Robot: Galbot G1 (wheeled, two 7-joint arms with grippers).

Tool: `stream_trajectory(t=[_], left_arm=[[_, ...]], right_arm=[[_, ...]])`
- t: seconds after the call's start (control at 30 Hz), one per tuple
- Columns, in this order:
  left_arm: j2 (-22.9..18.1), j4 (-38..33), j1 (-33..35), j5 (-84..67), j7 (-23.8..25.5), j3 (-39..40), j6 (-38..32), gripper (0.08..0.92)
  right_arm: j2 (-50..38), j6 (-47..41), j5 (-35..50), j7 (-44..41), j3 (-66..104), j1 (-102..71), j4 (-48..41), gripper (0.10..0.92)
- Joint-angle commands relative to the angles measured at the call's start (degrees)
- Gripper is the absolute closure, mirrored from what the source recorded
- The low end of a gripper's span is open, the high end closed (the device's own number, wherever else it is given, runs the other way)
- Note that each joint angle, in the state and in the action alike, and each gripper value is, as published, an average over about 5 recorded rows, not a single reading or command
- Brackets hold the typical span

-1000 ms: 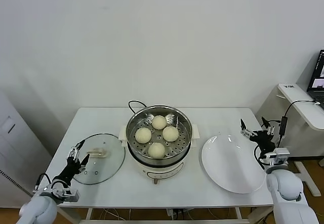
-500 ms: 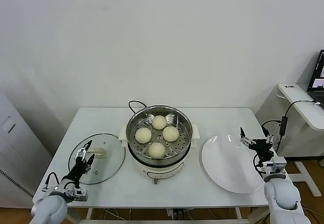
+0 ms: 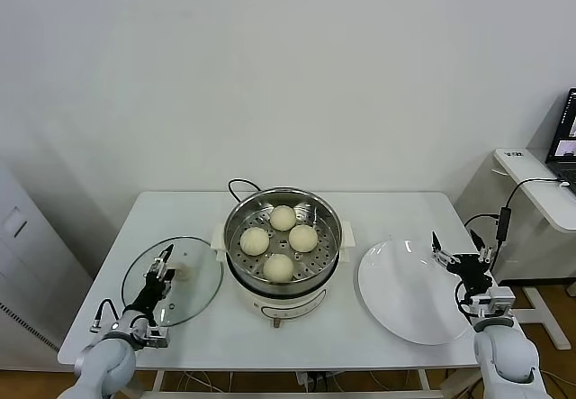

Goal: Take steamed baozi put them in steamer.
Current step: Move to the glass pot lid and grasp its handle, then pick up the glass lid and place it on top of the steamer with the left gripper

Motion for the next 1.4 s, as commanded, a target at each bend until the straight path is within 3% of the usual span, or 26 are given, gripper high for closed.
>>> stream_trajectory(t=[0.03, 0.27, 0.6, 0.8, 1.07, 1.4], left_arm=[[-1.2, 1.6, -0.9, 1.4, -1.5, -1.0, -1.0, 0.426], [-0.6, -1.5, 0.6, 1.2, -3.4, -2.9, -1.9, 0.625], [2.5, -10.3, 2.4, 0.0, -1.4, -4.8, 0.9, 0.883], [6.7, -17.1, 2.5, -6.2, 3.9, -4.6, 5.9, 0.896], [11.5, -28.8, 0.0, -14.3, 13.4, -2.1, 17.7, 0.896], [14.7, -39.5, -4.6, -9.9, 23.6, 11.0, 37.7, 0.896]], right_arm=[[0.4, 0.0, -0.3, -0.1, 0.3, -0.3, 0.3, 0.203], [1.1, -0.1, -0.4, -0.2, -0.3, -0.2, 0.5, 0.203], [1.2, -0.1, -0.4, -0.3, -0.4, -0.2, 0.9, 0.203], [1.4, 0.0, -0.4, -0.6, -0.2, -0.4, 1.2, 0.203], [1.2, -0.1, -0.2, -0.7, -0.2, -0.4, 1.7, 0.203], [0.8, -0.2, 0.2, -0.9, -0.6, 0.3, 1.7, 0.203]])
